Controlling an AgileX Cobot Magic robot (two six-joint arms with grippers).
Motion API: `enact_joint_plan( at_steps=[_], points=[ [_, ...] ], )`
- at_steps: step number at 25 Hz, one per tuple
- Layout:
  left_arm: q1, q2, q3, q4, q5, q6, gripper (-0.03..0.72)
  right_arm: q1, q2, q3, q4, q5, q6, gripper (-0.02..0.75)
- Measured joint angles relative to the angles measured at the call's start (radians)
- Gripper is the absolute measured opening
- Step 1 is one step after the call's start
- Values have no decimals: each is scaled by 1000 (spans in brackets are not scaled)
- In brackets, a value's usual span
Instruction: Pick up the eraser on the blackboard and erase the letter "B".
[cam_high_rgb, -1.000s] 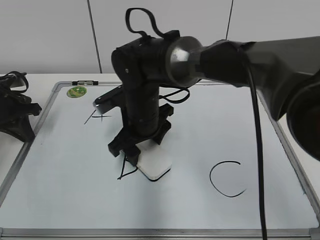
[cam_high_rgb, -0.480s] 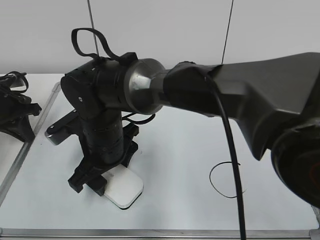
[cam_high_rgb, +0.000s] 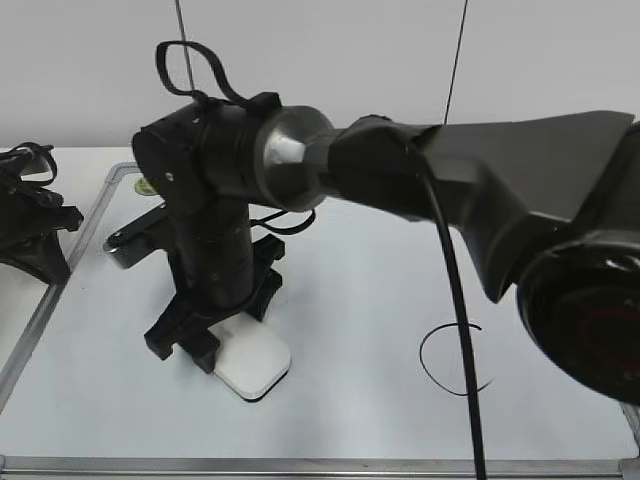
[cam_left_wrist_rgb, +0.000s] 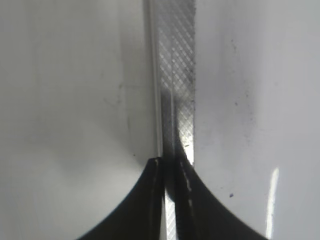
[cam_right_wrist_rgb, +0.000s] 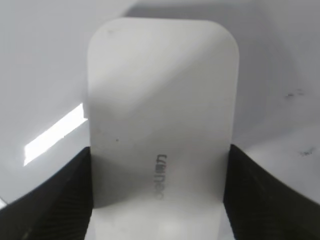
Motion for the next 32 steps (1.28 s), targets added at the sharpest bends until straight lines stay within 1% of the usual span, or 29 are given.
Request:
enact_joint_plan(
  at_steps=[5, 9, 15, 19, 24, 28, 32],
  points=[
    [0, 0, 0, 0, 0, 0, 12, -82, 0, -2, -10, 0, 8, 549],
    [0, 0, 0, 0, 0, 0, 12, -143, 0, -4, -45, 0, 19, 549],
    [0, 0, 0, 0, 0, 0, 12, -240, 0, -4, -36, 0, 30, 549],
    [0, 0, 0, 0, 0, 0, 12, -257, -17, -4, -45, 1, 30, 549],
    [0, 0, 0, 0, 0, 0, 12, -257, -129, -4, -49, 14, 13, 549],
    [0, 0, 0, 0, 0, 0, 12, -262, -204, -6, -80, 18, 5, 549],
    [0, 1, 0, 0, 0, 0, 12, -299, -251, -4, -80, 20, 17, 549]
  ],
)
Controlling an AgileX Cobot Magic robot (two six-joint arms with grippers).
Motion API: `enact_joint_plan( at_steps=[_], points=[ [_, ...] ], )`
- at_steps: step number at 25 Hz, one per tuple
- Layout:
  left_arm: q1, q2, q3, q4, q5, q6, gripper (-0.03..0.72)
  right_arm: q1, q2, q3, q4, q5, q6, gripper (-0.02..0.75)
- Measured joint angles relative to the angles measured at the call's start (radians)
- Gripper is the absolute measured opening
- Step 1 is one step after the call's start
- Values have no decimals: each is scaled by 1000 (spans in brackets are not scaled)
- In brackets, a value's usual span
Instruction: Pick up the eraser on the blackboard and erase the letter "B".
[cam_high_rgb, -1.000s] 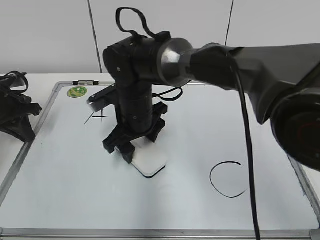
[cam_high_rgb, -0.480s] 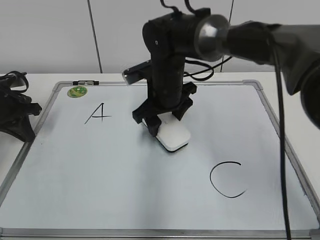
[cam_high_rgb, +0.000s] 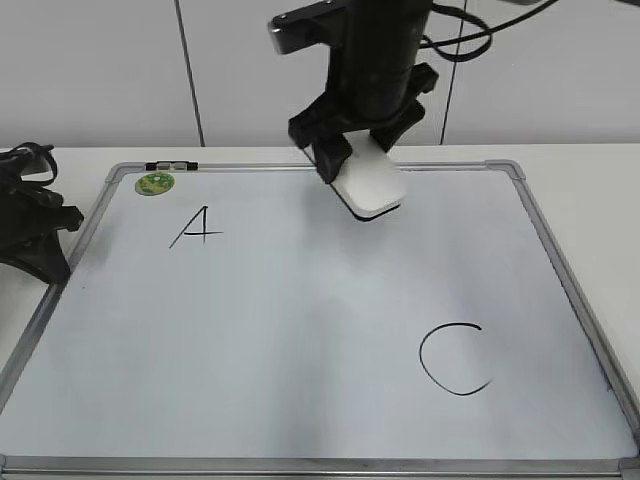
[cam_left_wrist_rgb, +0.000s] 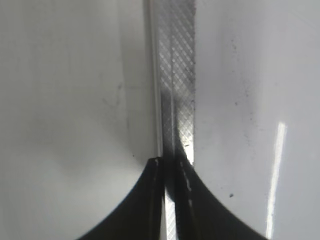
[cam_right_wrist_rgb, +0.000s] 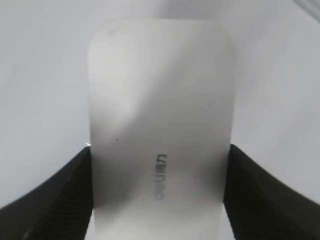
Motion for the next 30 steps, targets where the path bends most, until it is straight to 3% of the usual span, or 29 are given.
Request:
enact_joint_plan(
  at_steps=[12, 19, 30],
  points=[
    [0, 0, 0, 0, 0, 0, 11, -238, -181, 156, 20, 6, 15, 549],
    [0, 0, 0, 0, 0, 0, 11, -354, -316, 359, 27, -1, 40, 549],
    [0, 2, 0, 0, 0, 0, 11, -454, -395, 734, 34, -245, 94, 549]
  ],
)
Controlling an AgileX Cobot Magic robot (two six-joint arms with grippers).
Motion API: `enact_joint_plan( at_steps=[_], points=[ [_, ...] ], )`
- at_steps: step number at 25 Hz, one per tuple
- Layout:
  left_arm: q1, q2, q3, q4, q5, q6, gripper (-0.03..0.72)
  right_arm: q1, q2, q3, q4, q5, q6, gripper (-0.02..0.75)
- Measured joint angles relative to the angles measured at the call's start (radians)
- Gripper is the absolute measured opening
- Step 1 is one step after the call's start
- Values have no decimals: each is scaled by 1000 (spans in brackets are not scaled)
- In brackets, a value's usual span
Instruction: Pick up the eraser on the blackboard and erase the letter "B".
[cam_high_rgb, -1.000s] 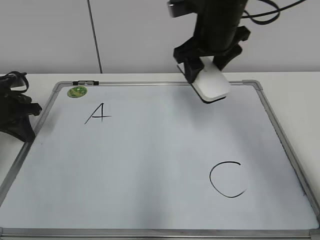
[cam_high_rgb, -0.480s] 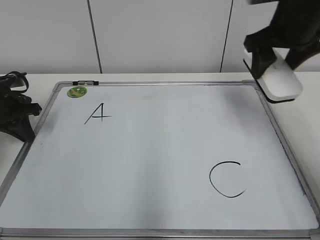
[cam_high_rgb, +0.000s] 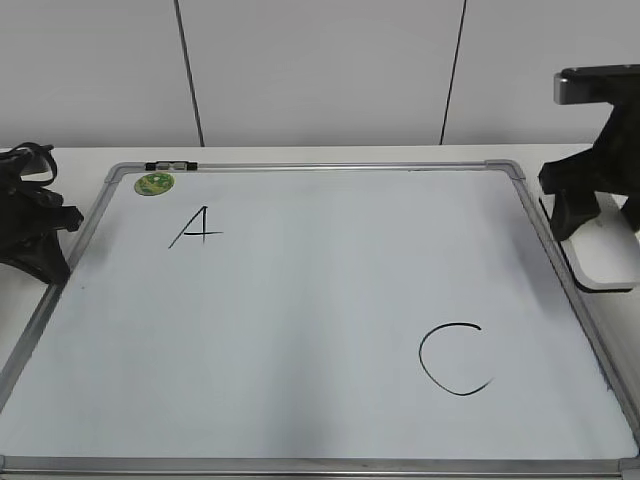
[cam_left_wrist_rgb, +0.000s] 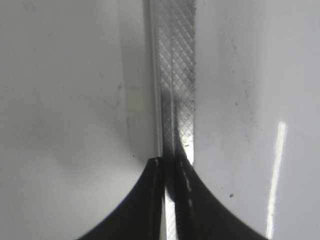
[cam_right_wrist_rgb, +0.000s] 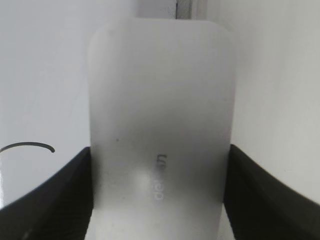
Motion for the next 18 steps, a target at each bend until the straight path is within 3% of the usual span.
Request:
enact_joint_plan(
  at_steps=[7, 18],
  points=[
    [0, 0, 0, 0, 0, 0, 11, 0, 39, 35, 7, -116, 15, 549],
    [0, 0, 0, 0, 0, 0, 11, 0, 157, 35, 5, -169, 16, 549]
  ],
)
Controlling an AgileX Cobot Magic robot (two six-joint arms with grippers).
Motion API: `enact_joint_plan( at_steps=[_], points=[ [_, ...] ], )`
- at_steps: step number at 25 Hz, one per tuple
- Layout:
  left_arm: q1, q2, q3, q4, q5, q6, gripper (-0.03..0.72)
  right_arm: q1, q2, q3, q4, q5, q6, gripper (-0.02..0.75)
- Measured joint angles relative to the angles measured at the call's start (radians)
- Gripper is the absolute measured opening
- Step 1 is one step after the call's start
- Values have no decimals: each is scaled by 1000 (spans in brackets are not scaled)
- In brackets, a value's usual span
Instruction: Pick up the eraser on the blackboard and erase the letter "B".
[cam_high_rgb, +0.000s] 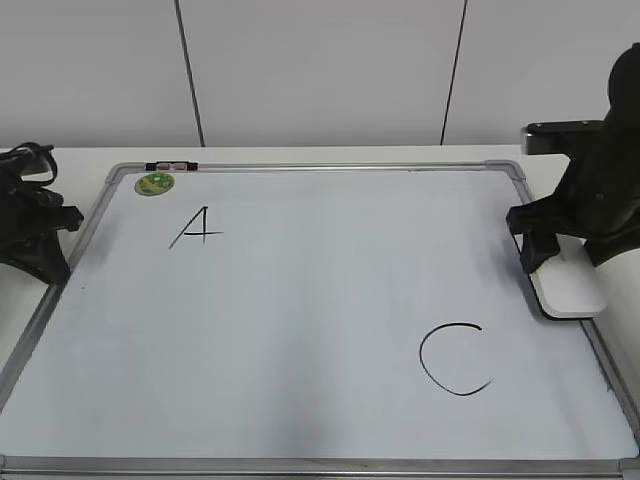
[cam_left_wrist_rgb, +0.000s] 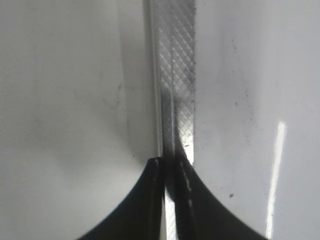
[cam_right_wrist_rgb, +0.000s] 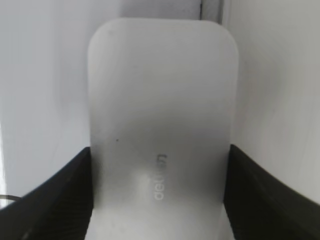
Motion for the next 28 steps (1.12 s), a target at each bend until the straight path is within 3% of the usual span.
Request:
enact_joint_plan(
  at_steps=[11, 19, 28],
  points=[
    [0, 0, 0, 0, 0, 0, 11, 0, 66, -12, 0, -24, 8, 549],
    [0, 0, 0, 0, 0, 0, 11, 0, 68, -21, -2, -54, 25, 648],
    [0, 0, -5, 0, 2, 0, 40, 0, 35, -114, -2, 62, 26, 647]
  ],
)
